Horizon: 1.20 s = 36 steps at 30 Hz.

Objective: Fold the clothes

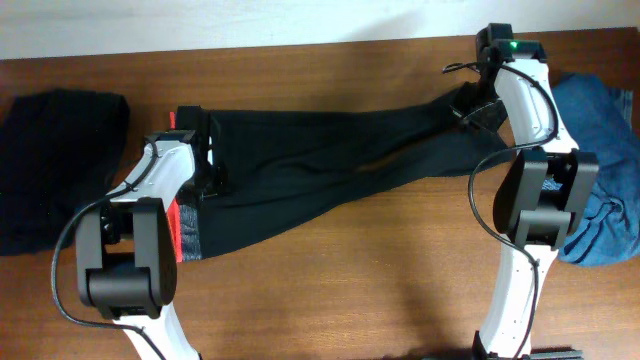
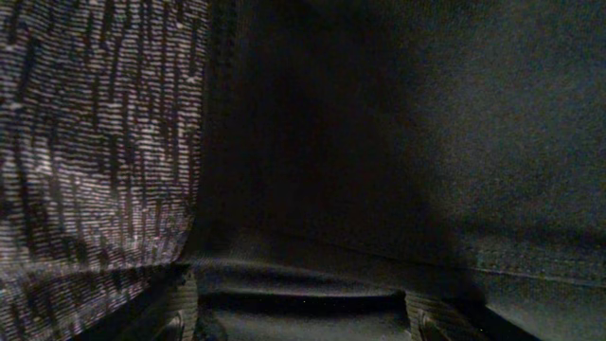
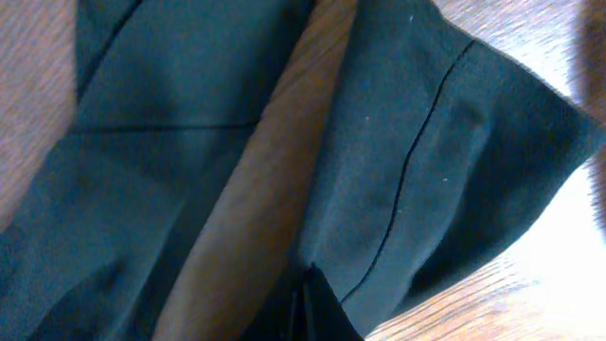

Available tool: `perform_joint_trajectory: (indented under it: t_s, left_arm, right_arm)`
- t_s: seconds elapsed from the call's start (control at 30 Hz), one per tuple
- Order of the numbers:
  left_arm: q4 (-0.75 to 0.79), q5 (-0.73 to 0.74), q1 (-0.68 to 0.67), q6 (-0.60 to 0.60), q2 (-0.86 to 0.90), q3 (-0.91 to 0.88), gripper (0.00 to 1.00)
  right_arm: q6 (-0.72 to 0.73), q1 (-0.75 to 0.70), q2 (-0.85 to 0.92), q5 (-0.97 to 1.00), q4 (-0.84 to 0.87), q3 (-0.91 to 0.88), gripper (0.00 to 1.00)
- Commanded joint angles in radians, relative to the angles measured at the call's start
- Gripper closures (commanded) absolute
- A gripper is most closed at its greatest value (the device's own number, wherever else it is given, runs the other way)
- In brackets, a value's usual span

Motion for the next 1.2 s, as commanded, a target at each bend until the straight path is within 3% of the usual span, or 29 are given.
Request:
perform_joint_trajectory:
  t_s: [0.0,0.13,0.57,1.17]
  left_arm:
    - [-0.001,0.022,-0.01,-0.002,0.113,-0.058,0.29]
    - [-0.001,0.022,-0.01,-0.002,0.113,-0.058,0.29]
    - [-0.001,0.021,-0.01,-0.002,0.113,-0.058,0.29]
    - [-0.005,0.014,-0.01,-0.002,0.113,-0.058,0.29]
  right_arm:
    - [-0.004,-0.028,-0.049,-0.127,0.025,0.021,0.96]
    - [-0.019,-0.067,-0.056,-0.268,0.063,0.021,0.96]
    - [-0.146,-0.126,-0.173,-0.285,0.109,0.021,0.96]
    - [-0.145,-0.124,-0.191,-0.093,-0.037,0.008,0.96]
